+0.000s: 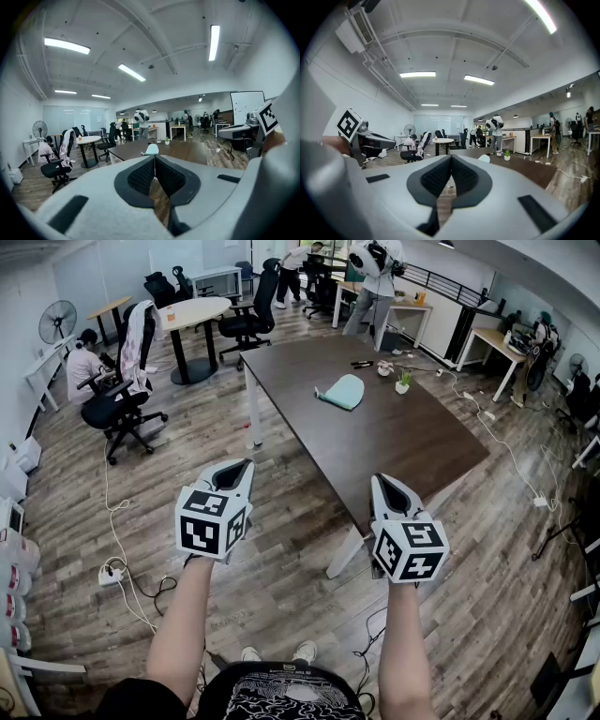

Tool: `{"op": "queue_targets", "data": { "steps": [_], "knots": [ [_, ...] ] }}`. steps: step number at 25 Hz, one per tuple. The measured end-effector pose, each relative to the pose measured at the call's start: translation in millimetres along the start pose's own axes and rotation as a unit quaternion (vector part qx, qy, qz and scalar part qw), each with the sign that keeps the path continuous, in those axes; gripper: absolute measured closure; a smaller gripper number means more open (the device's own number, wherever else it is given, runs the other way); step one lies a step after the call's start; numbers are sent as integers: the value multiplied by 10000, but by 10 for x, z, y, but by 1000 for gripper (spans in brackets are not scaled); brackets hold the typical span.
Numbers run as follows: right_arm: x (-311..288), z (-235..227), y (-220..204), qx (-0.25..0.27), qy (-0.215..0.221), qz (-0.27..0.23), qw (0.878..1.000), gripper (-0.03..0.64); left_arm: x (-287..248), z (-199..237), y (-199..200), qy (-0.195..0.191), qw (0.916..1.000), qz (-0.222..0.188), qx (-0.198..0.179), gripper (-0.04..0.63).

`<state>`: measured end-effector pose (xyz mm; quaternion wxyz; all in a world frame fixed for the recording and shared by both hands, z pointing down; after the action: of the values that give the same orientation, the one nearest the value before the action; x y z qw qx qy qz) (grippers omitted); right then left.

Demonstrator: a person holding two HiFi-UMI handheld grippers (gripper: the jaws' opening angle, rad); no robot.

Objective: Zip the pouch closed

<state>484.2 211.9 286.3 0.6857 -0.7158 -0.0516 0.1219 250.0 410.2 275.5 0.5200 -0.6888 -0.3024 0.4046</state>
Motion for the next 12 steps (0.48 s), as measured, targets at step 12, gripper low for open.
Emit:
{"op": "queue_targets", "data": {
  "steps": [12],
  "knots": [
    [-69, -309, -119, -32, 211, 48, 9998, 618, -205, -224, -71, 45, 9999, 43, 131, 581]
  ]
}}
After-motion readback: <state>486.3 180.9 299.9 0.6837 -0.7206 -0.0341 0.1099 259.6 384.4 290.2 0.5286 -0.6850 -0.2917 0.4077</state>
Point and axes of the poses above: the fingertips, and each gripper's own axes: x backward along the fingers, z to its left, y out of its top, the point moved 10 cm from there along x, backward along the fingers, and after that the axes turned 10 degrees about y, right-handed, at the moved point
